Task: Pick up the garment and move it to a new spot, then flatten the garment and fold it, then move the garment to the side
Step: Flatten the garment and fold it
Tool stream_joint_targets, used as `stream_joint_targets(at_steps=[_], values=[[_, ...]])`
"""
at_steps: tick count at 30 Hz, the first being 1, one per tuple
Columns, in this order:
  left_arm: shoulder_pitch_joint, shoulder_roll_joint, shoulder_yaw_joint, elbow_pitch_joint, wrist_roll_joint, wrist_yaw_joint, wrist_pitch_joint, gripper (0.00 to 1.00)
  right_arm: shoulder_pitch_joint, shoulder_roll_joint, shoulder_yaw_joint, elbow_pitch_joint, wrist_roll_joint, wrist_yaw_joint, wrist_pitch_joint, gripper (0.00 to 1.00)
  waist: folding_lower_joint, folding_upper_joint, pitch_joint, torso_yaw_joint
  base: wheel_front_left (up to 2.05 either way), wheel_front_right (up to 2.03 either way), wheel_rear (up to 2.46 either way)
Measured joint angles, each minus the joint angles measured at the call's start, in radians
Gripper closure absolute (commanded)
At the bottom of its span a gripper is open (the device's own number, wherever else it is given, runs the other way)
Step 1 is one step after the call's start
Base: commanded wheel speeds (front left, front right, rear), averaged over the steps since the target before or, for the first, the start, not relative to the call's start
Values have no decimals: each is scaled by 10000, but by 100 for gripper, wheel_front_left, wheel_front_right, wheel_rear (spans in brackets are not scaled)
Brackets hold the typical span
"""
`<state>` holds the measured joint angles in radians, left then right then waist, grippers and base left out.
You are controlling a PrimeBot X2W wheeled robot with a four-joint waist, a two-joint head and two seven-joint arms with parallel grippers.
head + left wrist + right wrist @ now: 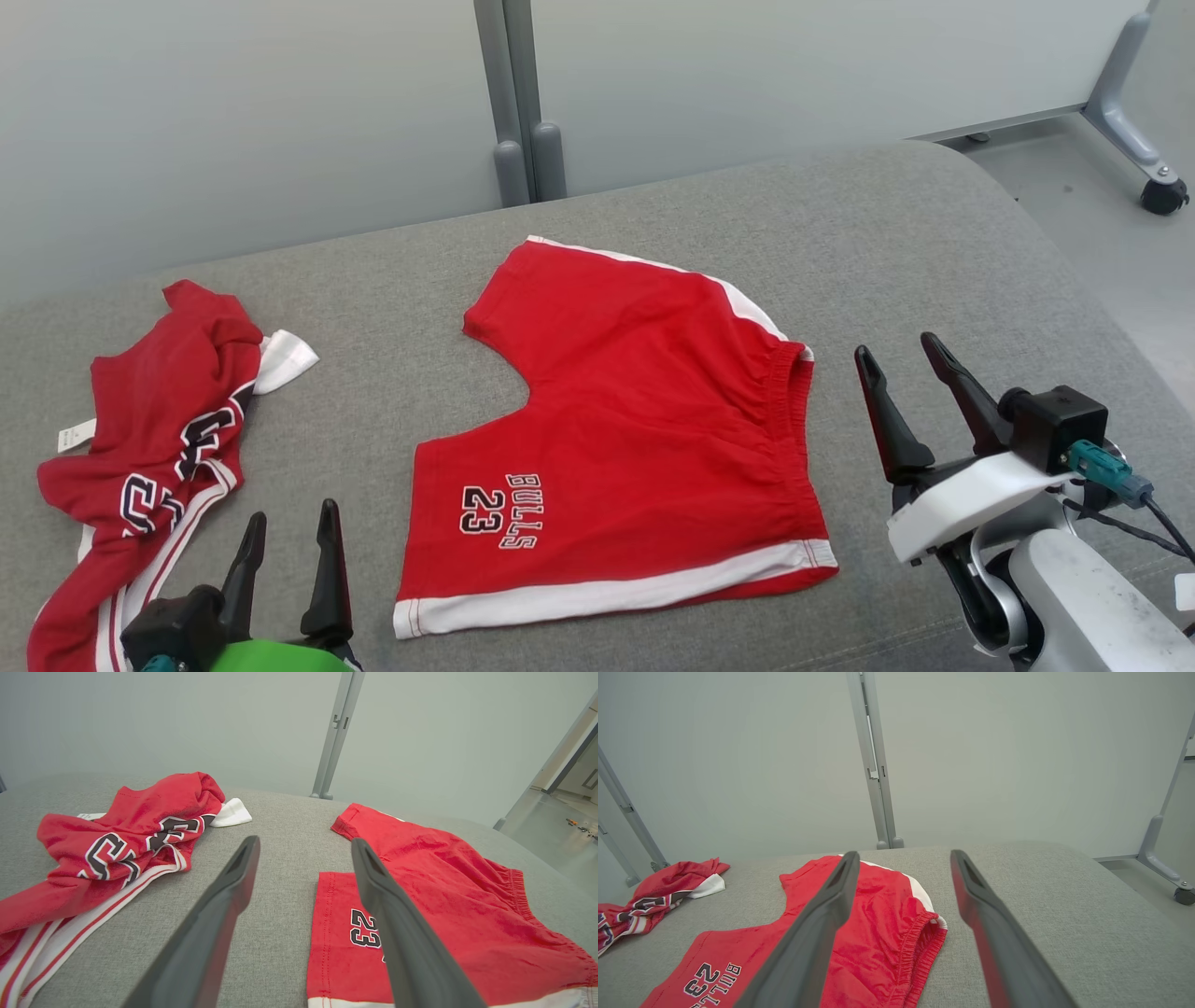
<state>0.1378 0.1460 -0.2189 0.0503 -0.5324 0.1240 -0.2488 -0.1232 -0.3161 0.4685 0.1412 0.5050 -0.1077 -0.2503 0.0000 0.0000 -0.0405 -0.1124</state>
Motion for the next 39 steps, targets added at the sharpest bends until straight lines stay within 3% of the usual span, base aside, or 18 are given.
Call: stream_joint_targets(at_steps=[9, 20, 39], values=[[226, -403, 397, 46, 487, 0, 0, 0, 298, 77, -236, 54, -230, -13, 0, 0, 0, 0, -3, 83, 0, 0, 0], [265, -493, 424, 23, 759, 0, 0, 0, 396, 305, -355, 88, -401, -58, 0, 0, 0, 0, 16, 86, 0, 0, 0], [720, -332, -844, 1680, 1055, -284, 1175, 0, 696, 385, -384, 242, -506, 104, 0, 0, 0, 0, 285, -19, 0, 0, 0]])
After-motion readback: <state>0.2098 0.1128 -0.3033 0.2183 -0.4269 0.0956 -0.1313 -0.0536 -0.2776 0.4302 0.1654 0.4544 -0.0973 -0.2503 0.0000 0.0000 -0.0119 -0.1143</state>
